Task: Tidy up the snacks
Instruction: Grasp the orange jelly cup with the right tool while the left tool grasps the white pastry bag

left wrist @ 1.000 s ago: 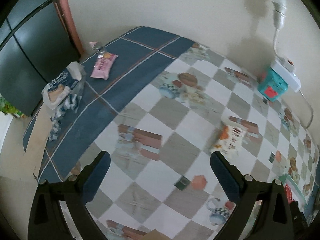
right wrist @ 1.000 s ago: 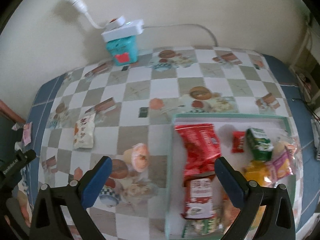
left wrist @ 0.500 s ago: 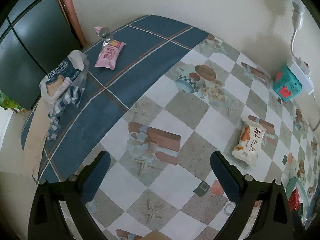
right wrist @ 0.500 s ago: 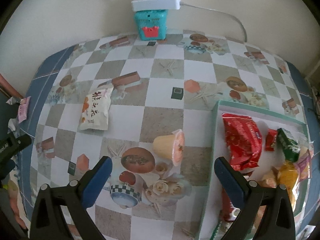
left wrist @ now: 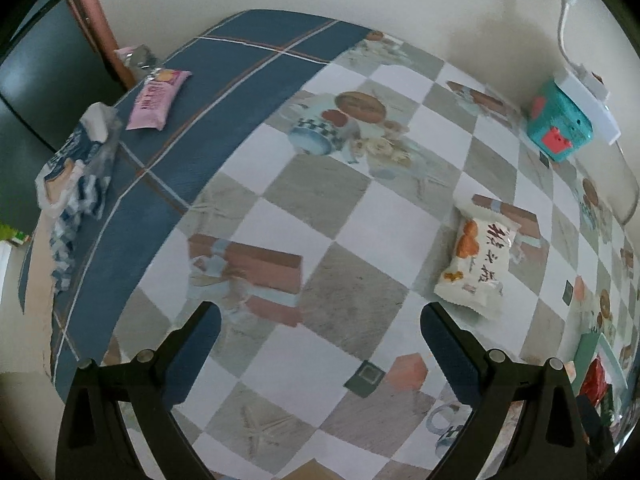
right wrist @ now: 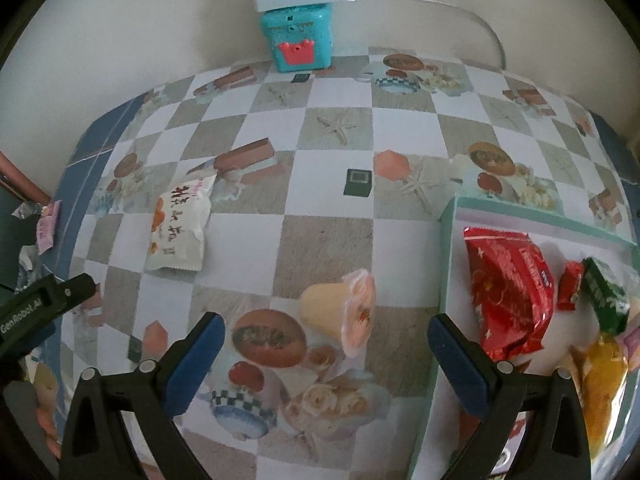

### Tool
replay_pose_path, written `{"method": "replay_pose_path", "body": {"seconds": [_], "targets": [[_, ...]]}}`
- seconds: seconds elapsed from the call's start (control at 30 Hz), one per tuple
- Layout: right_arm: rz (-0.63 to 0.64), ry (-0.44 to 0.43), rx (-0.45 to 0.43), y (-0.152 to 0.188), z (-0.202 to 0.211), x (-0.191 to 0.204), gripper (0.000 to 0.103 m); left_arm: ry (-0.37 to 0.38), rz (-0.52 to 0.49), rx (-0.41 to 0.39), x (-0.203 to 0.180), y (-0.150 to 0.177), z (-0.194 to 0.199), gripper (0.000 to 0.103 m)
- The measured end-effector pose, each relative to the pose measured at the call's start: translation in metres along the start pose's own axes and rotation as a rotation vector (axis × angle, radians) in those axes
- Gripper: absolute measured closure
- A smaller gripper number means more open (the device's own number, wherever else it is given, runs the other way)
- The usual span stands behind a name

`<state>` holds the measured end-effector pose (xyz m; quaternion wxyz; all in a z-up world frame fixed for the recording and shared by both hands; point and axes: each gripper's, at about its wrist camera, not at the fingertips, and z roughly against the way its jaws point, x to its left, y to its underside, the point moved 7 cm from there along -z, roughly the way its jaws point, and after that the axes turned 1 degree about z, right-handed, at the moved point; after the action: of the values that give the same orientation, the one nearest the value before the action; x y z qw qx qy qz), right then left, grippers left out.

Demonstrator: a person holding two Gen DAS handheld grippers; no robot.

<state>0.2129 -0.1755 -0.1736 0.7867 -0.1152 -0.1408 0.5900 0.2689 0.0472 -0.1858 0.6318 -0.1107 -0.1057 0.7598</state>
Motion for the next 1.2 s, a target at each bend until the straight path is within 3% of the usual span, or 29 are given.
{"method": "replay_pose_path", "body": {"seconds": [0.1, 0.37, 0.63, 0.87, 1.2], "targets": [[0.000, 0.016, 0.002, 0.000, -0.005, -0.005, 0.018, 0.014, -0.026, 0.013, -0.009, 0.001, -0.006, 0.003], [0.034, 0.010, -0.006, 0.000, -0.014, 0.003, 0.030, 0.024, -0.047, 0.014, -0.017, -0.001, -0.015, 0.003], [0.040, 0.031, -0.007, -0.001, -0.024, 0.003, 0.055, 0.109, -0.036, 0.027, -0.027, -0.003, -0.028, 0.003], [0.026, 0.024, -0.033, -0.009, -0.026, -0.002, 0.056, 0.226, -0.028, -0.002, -0.050, -0.010, -0.031, 0.003], [0.046, 0.003, -0.079, -0.028, -0.032, 0.007, 0.056, 0.203, -0.125, -0.102, -0.091, -0.027, -0.027, 0.003]]}}
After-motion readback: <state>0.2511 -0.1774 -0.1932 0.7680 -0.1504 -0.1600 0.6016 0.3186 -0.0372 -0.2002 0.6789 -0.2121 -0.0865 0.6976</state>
